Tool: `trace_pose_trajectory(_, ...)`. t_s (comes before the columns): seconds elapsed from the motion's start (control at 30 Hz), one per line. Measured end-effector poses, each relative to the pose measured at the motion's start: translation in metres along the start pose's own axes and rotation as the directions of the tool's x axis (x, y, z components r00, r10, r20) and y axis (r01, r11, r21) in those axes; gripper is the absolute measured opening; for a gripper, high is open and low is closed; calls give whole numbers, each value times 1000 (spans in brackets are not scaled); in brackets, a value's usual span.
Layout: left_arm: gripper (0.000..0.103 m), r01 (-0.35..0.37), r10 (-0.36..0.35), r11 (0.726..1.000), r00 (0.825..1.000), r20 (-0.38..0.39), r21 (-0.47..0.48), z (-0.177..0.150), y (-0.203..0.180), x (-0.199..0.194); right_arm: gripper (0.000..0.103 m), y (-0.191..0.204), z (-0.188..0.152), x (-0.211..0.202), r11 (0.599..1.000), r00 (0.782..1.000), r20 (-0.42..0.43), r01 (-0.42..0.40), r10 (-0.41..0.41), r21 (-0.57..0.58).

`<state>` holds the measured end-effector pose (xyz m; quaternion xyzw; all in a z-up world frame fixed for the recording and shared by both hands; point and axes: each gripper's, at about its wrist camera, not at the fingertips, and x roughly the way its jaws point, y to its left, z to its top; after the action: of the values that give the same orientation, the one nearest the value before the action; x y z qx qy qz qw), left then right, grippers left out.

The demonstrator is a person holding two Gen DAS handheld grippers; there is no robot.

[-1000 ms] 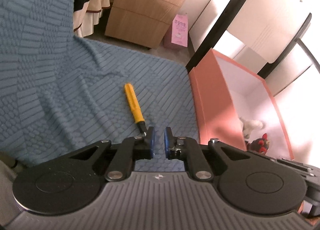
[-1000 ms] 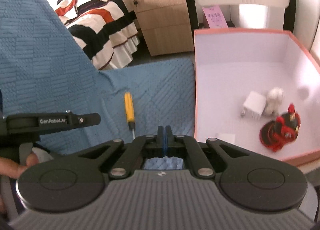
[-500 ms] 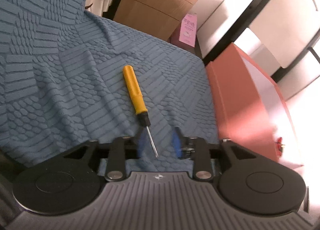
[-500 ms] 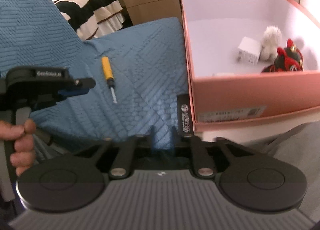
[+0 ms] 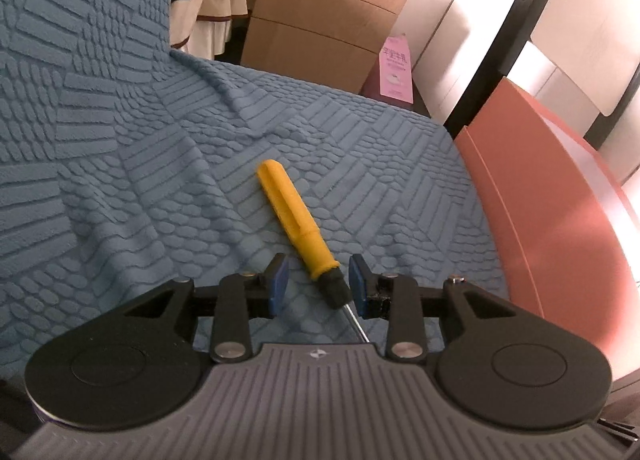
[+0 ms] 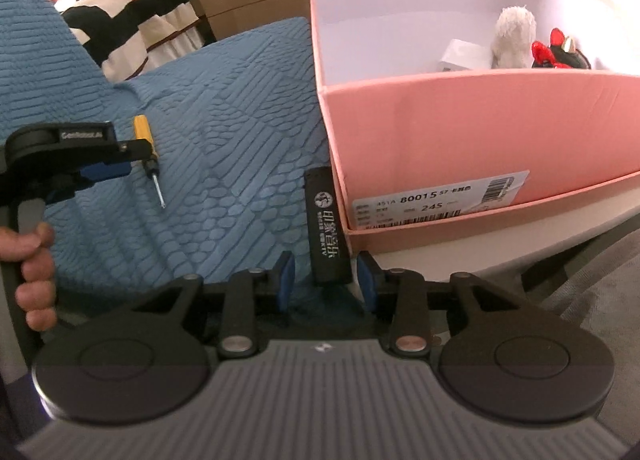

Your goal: Organize rigid objects

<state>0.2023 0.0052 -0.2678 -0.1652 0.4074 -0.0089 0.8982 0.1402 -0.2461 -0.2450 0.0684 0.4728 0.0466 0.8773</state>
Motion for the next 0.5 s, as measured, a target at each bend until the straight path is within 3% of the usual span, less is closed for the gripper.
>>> trace_pose_trajectory(0.1,38,9,-9,1000,1000,-2,-7,1,3,1,37,3,-1,1,1000,1000,5,11,-11,-17)
trace_pose_trajectory(0.17,38,1,-1,1000,1000,0,1,2,1,4,26,6,-2,0,999,999,1,32,-32,-42)
trace_pose_trajectory(0.5,38,-4,4,1000,1000,-1,15,1,0,3,25,23,-2,-5,998,1000,-13,-2,1,-63)
